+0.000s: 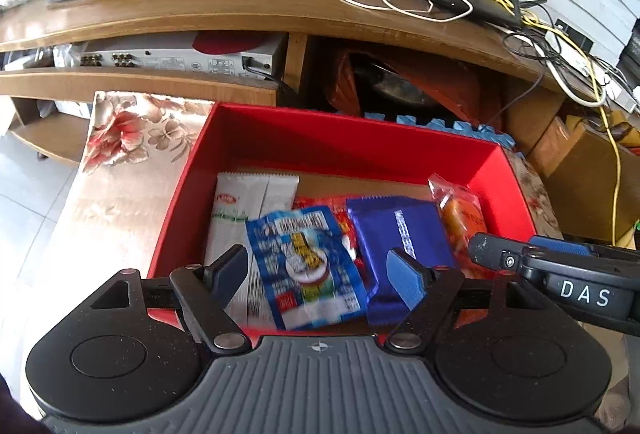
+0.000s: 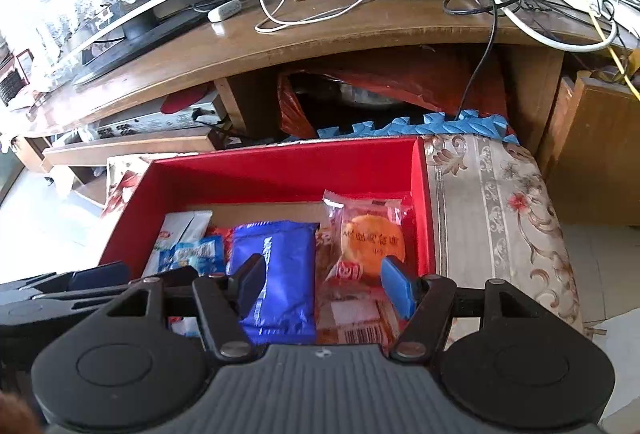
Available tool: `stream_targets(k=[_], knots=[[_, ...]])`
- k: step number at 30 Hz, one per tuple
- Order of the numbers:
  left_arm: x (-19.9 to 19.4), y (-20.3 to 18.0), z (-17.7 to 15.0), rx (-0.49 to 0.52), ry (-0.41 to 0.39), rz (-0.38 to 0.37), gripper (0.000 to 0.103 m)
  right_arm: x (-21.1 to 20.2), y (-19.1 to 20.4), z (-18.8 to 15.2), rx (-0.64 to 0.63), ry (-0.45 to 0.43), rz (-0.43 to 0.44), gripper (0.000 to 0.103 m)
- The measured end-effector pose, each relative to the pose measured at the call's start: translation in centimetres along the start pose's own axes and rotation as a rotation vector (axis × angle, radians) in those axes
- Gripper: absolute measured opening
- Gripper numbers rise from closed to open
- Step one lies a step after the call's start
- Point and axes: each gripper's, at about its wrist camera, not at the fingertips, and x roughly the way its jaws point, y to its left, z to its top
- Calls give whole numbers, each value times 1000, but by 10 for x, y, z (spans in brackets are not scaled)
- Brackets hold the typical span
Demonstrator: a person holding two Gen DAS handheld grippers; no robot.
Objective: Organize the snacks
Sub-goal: 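Grasp the Kaprons wafer with left tool while right tool grasps the bun bag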
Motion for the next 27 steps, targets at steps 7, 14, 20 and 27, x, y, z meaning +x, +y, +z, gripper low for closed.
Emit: stream_targets(k=[7, 14, 20, 27], knots=[[-20, -2, -30, 17, 27, -38, 85, -21, -3, -17, -1, 4, 1, 60], [-16, -8, -65, 8, 98, -42, 85, -41, -8, -35, -9, 7, 26, 60], [-6, 0, -81, -108, 153, -2, 85, -44, -7, -42, -30, 22, 56, 61], [5, 7, -80, -287, 151, 46, 86, -51, -8, -46, -43, 35, 115, 61]])
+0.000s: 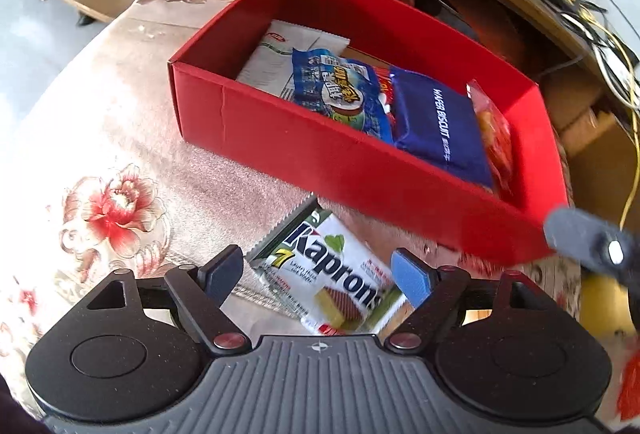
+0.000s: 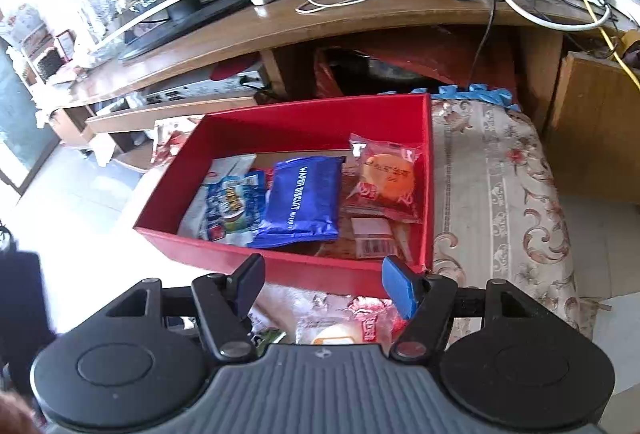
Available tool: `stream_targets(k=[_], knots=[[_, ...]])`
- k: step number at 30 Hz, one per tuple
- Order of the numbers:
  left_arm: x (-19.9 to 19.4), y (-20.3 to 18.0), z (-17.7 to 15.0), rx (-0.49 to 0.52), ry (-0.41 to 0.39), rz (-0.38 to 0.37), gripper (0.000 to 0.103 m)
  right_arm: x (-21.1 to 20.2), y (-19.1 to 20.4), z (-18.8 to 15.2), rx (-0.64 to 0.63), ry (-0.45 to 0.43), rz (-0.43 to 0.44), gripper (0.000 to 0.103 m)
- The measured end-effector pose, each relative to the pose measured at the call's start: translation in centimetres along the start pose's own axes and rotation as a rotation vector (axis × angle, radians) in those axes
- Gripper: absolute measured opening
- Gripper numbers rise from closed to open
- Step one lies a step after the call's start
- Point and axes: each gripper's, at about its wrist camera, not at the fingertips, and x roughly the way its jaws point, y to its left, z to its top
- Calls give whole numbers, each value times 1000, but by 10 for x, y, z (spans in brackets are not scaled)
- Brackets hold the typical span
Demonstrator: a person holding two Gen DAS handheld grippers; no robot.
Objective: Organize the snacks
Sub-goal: 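Grasp the Kaprons wafer with left tool while right tool grasps the bun bag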
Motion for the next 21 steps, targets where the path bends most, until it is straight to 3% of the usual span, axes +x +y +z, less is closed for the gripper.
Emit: stream_targets(k=[5, 8, 16, 21], knots=[[17, -9, 3, -11, 4, 64, 91, -1, -3, -1, 0, 13, 20, 61], [19, -18, -3, 82, 2, 102, 89, -5, -5, -2, -8, 14, 27, 61], [1, 2, -12, 195, 31, 116, 85, -11, -18, -4, 18, 22, 3, 62], [-7, 20, -21, 205, 40, 98, 82, -5, -18, -10, 7, 60, 5, 67]])
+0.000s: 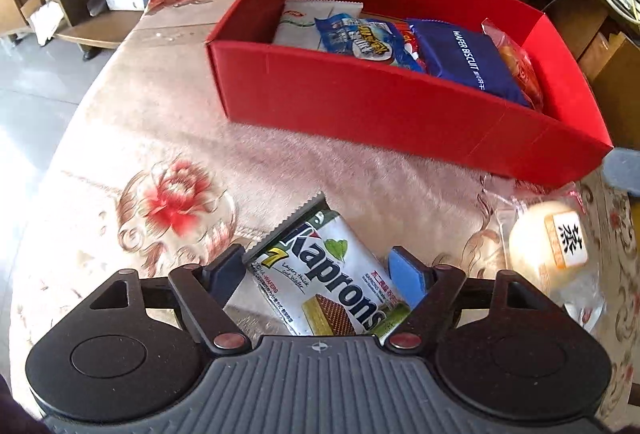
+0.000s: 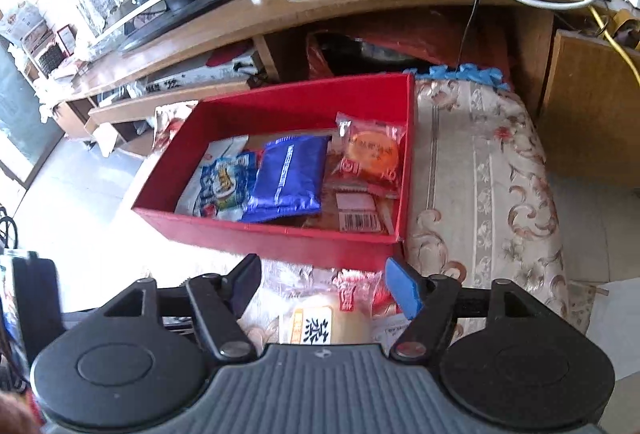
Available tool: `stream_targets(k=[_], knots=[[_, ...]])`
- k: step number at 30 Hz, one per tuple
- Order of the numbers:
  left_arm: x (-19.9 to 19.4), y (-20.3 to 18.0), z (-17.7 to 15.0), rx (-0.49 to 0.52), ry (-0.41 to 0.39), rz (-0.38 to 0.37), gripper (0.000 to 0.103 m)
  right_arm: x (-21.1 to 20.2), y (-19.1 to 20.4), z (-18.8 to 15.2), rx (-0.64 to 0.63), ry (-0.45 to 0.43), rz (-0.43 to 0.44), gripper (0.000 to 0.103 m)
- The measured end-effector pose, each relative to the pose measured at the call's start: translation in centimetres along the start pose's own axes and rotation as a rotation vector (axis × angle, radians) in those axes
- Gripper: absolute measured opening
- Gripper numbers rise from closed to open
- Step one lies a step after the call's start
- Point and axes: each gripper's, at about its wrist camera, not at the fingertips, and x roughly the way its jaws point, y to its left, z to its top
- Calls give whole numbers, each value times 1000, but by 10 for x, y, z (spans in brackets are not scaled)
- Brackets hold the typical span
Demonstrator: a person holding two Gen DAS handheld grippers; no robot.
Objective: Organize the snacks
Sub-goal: 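Grasp the Kaprons wafer with left tool while right tool grasps the bun bag, then lift and carry the Kaprons wafer and bun bag over the red box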
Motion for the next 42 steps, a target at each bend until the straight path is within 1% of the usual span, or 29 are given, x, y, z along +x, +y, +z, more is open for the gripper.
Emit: stream_targets(k=[4, 9, 11, 13, 19, 21, 22, 23, 24, 26, 31, 33, 35, 36, 37, 38, 42], knots=[[2, -5, -3, 19, 1, -44, 82, 12, 3, -6, -8, 46, -19, 67], [3, -8, -5, 56, -4, -77, 87, 33, 10, -12, -28, 108, -46, 67], [3, -7, -6, 63, -6, -89, 91, 42, 15, -14, -49, 134, -59, 67], [4, -6, -7, 72, -9, -100, 93, 51, 21, -16, -72, 156, -70, 67], [5, -10, -13, 146, -31, -66, 96, 76, 32, -25, -137, 214, -133, 68], [6, -11, -14, 165, -34, -58, 96, 81, 36, -29, -168, 216, -158, 69], [6, -11, -14, 170, -34, -58, 96, 83, 37, -31, -183, 213, -174, 72], [5, -10, -14, 173, -34, -61, 95, 84, 38, -31, -184, 212, -174, 79], [5, -9, -14, 173, -34, -67, 95, 86, 36, -31, -173, 212, -163, 83], [3, -5, -12, 168, -32, -77, 93, 88, 33, -30, -152, 220, -126, 101], [1, 8, -12, 144, -28, -88, 89, 90, 35, -31, -166, 217, -136, 101], [1, 12, -12, 135, -29, -88, 86, 88, 37, -32, -180, 209, -157, 94], [0, 15, -11, 121, -31, -91, 82, 82, 41, -35, -205, 197, -205, 71], [1, 16, -11, 117, -32, -91, 83, 78, 41, -35, -204, 189, -200, 65], [1, 16, -11, 115, -34, -92, 82, 75, 41, -35, -196, 184, -192, 57], [0, 17, -12, 114, -37, -91, 81, 71, 41, -36, -189, 178, -189, 55], [-2, 20, -13, 99, -48, -96, 75, 61, 49, -43, -211, 162, -204, 54]])
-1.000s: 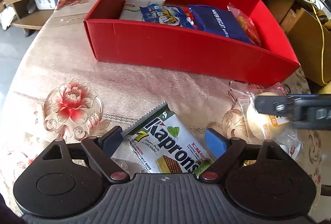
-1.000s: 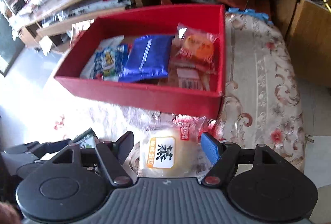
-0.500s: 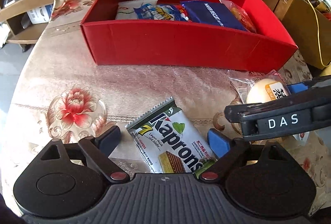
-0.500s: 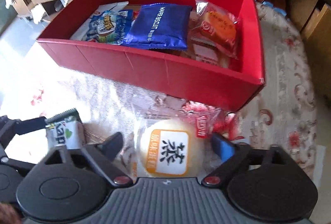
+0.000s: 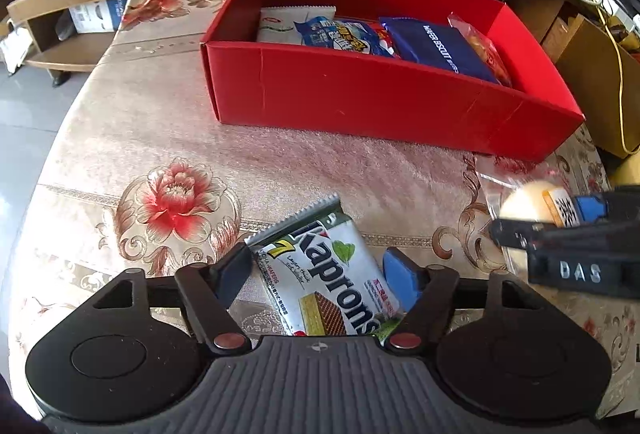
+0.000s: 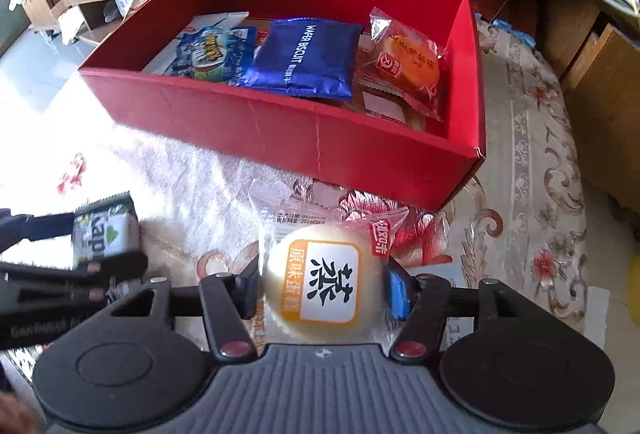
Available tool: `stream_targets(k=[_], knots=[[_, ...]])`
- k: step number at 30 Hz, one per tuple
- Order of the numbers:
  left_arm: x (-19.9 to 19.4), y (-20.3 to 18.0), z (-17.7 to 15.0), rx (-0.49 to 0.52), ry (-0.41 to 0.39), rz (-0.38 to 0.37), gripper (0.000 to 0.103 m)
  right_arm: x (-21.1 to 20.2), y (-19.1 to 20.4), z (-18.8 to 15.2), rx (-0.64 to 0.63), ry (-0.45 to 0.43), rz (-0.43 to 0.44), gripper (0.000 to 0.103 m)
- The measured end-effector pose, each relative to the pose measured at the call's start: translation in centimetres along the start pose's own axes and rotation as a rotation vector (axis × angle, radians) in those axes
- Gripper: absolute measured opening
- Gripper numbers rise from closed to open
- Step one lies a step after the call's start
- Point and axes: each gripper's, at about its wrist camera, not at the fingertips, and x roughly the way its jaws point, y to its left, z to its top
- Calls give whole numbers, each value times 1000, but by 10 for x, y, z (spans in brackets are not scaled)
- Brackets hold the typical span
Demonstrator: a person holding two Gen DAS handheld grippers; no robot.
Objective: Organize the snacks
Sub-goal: 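Lift and carry the Kaprons wafer and bun bag over the red box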
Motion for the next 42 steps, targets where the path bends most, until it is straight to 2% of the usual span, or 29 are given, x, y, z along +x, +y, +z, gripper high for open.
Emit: stream_targets(k=[4, 9, 10, 11, 14, 15, 18, 19, 22, 27, 33, 42], knots=[[-3, 1, -1, -7, -1, -16, 70, -16, 6, -4, 1, -32, 17, 53], [-4, -1, -5, 3, 9, -10, 73, -31, 6, -8, 24, -64, 24, 53], [-4, -2, -6, 5, 7, -6, 77, -32, 6, -8, 28, -64, 27, 53], [-3, -3, -6, 5, 11, 10, 86, -33, 6, -9, 29, -64, 30, 53], [1, -9, -9, 16, 7, 49, 91, -32, 7, -10, 31, -59, 35, 53], [1, -11, -10, 24, 3, 61, 91, -33, 8, -10, 29, -60, 38, 53], [-2, -13, -13, 38, -12, 91, 79, -35, 7, -11, 21, -69, 50, 53], [-4, -11, -13, 31, -16, 91, 71, -36, 7, -11, 19, -74, 53, 53], [-10, -9, -14, 11, -13, 59, 65, -41, 8, -11, 15, -88, 55, 53], [-17, -14, -15, 18, -25, 41, 65, -52, 13, -10, -9, -132, 53, 53], [-33, -16, -6, 11, -82, 12, 64, -58, 16, -7, -18, -172, 25, 53], [-40, -18, 7, 3, -126, -13, 64, -61, 22, -2, -40, -212, -17, 53]])
